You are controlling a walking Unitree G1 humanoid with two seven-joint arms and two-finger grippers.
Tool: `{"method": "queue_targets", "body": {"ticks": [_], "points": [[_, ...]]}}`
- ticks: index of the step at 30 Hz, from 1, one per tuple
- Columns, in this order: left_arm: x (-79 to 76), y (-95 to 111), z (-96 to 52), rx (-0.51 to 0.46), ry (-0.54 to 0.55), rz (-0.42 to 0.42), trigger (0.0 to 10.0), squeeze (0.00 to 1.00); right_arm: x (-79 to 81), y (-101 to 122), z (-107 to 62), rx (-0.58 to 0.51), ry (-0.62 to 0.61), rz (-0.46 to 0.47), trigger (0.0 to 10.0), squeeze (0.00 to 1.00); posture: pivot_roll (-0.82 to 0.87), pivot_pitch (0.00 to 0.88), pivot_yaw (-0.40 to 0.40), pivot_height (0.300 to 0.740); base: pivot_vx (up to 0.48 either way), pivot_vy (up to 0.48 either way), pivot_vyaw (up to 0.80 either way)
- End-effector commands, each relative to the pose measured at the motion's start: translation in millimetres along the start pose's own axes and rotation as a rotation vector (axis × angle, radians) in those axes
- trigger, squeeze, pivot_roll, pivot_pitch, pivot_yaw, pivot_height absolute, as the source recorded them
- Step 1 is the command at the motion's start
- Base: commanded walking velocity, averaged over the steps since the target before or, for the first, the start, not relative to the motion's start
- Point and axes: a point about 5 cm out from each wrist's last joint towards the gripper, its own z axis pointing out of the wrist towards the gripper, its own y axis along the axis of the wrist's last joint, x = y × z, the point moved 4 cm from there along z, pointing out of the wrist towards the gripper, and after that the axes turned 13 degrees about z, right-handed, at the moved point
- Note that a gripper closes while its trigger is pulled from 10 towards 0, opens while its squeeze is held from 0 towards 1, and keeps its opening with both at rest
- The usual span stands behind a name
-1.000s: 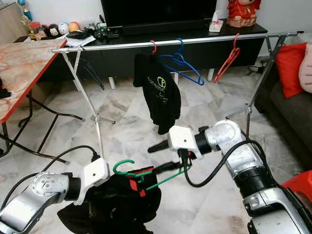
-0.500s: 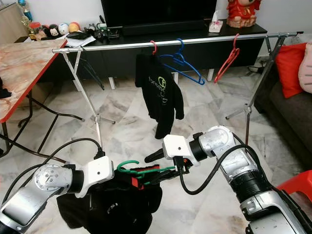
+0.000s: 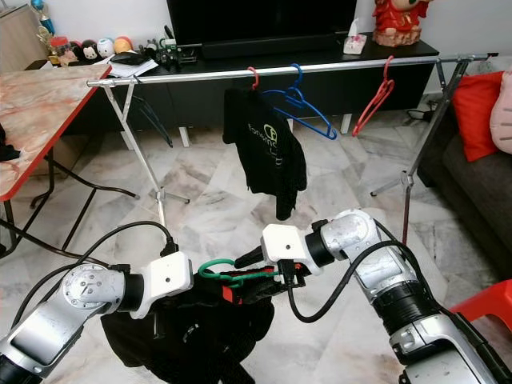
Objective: Hang hanger
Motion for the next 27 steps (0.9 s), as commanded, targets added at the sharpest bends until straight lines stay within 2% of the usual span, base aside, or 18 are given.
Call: {"method": "queue_targets", "body": {"ticks": [1, 7, 8, 10, 11, 12, 15, 18, 19, 23, 24, 27], "points": [[6.1, 8.0, -1.8, -0.012, 0.014, 0.054, 10.0, 0.0, 1.2, -2.4, 4.8, 0.012, 0.005, -0.006, 10.0, 0.0, -0.08, 0.02, 0.068, 0.74, 0.0, 0.0, 0.0], [6.1, 9.0, -1.4, -0.016, 0.012, 0.053, 10.0, 0.0, 0.7, -3.6, 6.7, 0.012, 0.003, 0.002, 10.0, 0.0, -0.08, 0.022, 0.068, 0.74, 0.0, 0.0, 0.0], [6.0, 9.1, -1.3, -0.017, 0.012, 0.051, 10.0, 0.0, 1.2, -4.9, 7.0, 0.017, 0.005, 0.002, 4.9, 0.0, -0.08, 0.023, 0.067, 0.74, 0.0, 0.0, 0.0], [6.0, 9.2, -1.2, -0.018, 0.012, 0.049, 10.0, 0.0, 1.4, -6.1, 7.1, 0.021, 0.005, 0.001, 4.9, 0.0, -0.08, 0.023, 0.067, 0.74, 0.0, 0.0, 0.0], [6.0, 9.3, -1.1, -0.019, 0.012, 0.048, 10.0, 0.0, 1.3, -6.4, 7.3, 0.019, 0.004, 0.004, 1.1, 0.0, -0.08, 0.023, 0.067, 0.74, 0.0, 0.0, 0.0], [6.0, 9.5, -0.9, -0.02, 0.012, 0.047, 10.0, 0.0, 1.4, -6.3, 7.5, 0.017, 0.006, 0.006, 1.1, 0.0, -0.08, 0.023, 0.067, 0.74, 0.0, 0.0, 0.0], [5.7, 10.0, -0.3, -0.024, 0.012, 0.045, 10.0, 0.0, 1.8, -6.2, 8.2, 0.014, 0.008, 0.009, 0.0, 0.0, -0.08, 0.023, 0.067, 0.74, 0.0, 0.0, 0.0], [5.6, 10.0, -0.2, -0.025, 0.012, 0.044, 10.0, 0.0, 1.7, -6.3, 8.4, 0.014, 0.009, 0.01, 0.0, 0.0, -0.08, 0.023, 0.067, 0.74, 0.0, 0.0, 0.0], [5.7, 9.8, 0.0, -0.024, 0.012, 0.043, 10.0, 0.0, 1.5, -6.8, 8.5, 0.016, 0.009, 0.01, 0.7, 0.0, -0.08, 0.023, 0.066, 0.74, 0.0, 0.0, 0.0], [5.3, 9.4, 0.2, -0.022, 0.011, 0.042, 10.0, 0.0, 1.3, -7.8, 8.5, 0.02, 0.007, 0.01, 0.9, 0.0, -0.08, 0.023, 0.066, 0.74, 0.0, 0.0, 0.0], [4.7, 8.8, 0.0, -0.02, 0.008, 0.041, 10.0, 0.0, -0.5, -9.3, 8.2, 0.031, -0.009, 0.006, 10.0, 0.0, -0.08, 0.023, 0.066, 0.74, 0.0, 0.0, 0.0], [2.9, 7.3, -0.2, -0.015, 0.001, 0.038, 10.0, 0.0, -3.6, -10.3, 6.2, 0.038, -0.03, 0.002, 10.0, 0.0, -0.08, 0.026, 0.067, 0.74, 0.0, 0.0, 0.0]]}}
